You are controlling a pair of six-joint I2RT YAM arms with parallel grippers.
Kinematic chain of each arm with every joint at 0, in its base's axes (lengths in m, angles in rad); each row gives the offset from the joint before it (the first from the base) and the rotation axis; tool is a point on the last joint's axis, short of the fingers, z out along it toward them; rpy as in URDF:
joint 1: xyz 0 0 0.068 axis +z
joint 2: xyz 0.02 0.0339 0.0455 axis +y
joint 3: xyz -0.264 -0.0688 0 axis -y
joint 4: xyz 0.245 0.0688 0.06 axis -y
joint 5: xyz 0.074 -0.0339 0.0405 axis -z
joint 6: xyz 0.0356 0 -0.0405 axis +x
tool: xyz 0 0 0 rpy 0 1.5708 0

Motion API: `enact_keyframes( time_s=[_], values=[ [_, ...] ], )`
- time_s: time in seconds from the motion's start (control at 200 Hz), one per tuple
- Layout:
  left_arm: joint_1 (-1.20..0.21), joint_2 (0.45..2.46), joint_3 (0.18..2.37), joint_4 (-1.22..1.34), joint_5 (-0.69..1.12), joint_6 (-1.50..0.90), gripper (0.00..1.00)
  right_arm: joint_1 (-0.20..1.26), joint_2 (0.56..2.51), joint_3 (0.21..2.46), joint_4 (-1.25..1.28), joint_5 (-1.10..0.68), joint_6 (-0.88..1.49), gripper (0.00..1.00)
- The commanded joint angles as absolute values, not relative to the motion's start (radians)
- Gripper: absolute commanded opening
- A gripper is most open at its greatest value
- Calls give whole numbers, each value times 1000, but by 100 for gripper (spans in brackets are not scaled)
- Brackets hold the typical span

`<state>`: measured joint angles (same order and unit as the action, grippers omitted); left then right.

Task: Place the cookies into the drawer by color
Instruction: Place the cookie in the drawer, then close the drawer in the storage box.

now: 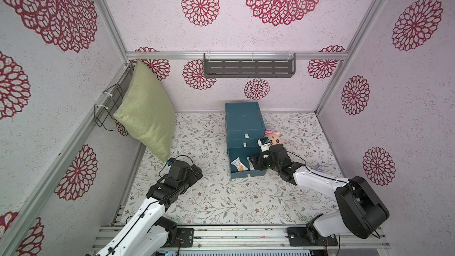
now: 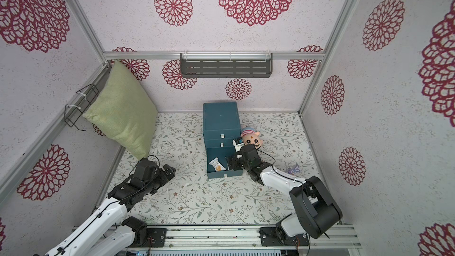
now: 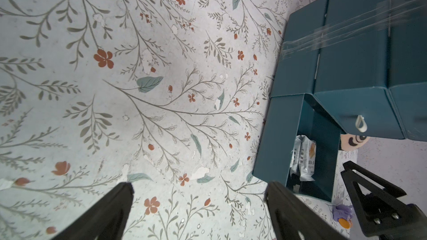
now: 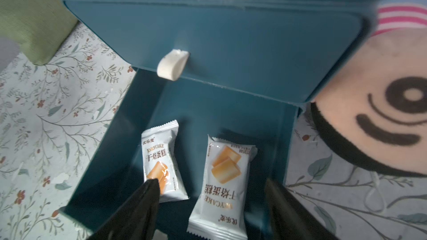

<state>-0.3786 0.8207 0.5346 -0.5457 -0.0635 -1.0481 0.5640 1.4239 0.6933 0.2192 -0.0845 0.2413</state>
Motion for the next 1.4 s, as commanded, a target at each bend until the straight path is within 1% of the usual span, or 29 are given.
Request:
enact_keyframes(
  time_s=[0.0,0.135,0.245,0.27,0.445,0.715,1.131,1.396],
  values=[
    [-374,829,554,-503,-49,-1033,97,556,1344,692,234,-125,270,81],
    [-373,841,561,-497,-42,-1026,97,554,1258,636,229,-148,293,89],
    [-374,847,575,-494,-42,-1014,97,554,1174,583,213,-165,309,99],
    [-374,848,580,-494,-43,-1010,97,555,1154,570,208,-170,313,99],
    [-374,882,629,-496,-50,-974,97,554,1033,481,178,-219,351,99],
    [-372,977,754,-471,-34,-913,97,554,861,310,216,-288,457,99],
    [-370,1312,1210,-524,43,-771,98,557,789,150,328,-368,553,99],
    [-369,1583,1551,-686,89,-678,97,560,829,110,370,-371,573,99]
  ],
)
